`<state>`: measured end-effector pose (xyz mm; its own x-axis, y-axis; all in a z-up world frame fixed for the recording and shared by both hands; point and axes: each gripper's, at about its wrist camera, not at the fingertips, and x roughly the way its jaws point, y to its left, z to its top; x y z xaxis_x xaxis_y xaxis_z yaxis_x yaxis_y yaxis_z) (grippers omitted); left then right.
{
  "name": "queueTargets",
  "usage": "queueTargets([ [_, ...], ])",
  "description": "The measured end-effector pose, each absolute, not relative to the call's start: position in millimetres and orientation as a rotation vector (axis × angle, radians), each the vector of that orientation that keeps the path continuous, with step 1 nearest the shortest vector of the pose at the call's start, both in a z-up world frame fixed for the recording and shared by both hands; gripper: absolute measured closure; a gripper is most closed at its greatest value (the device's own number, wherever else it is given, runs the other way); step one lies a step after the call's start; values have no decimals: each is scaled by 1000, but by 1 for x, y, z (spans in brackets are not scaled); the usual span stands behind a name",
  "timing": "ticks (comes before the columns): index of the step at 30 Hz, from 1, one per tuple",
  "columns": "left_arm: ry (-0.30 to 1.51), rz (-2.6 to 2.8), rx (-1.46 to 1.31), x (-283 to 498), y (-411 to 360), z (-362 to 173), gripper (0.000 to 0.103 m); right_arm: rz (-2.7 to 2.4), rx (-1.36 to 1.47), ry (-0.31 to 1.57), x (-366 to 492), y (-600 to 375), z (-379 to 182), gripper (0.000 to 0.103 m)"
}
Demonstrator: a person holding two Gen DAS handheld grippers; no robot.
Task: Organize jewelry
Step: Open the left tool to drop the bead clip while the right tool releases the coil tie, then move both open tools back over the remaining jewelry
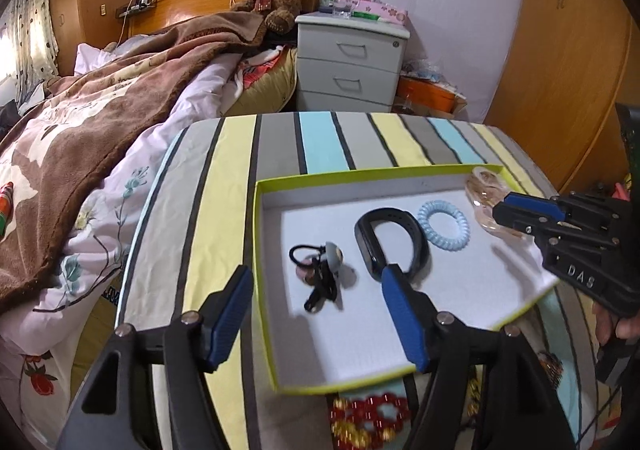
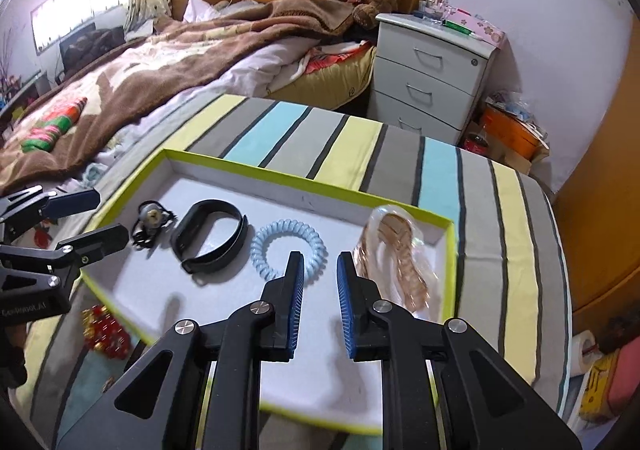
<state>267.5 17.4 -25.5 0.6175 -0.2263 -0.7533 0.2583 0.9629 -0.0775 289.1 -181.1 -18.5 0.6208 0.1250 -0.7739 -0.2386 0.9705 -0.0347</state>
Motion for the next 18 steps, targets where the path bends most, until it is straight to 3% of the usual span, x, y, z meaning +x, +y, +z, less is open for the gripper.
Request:
queueTargets([
  [11, 827, -329, 30, 210, 35, -15, 34, 247, -49, 864, 225, -220, -12, 84],
  [15, 814, -344, 12, 188, 43, -16, 32, 261, -16, 903, 198, -235, -24, 73],
  [18, 807, -339, -1, 175, 49, -18, 31, 271, 22, 930, 182, -242, -34, 73],
])
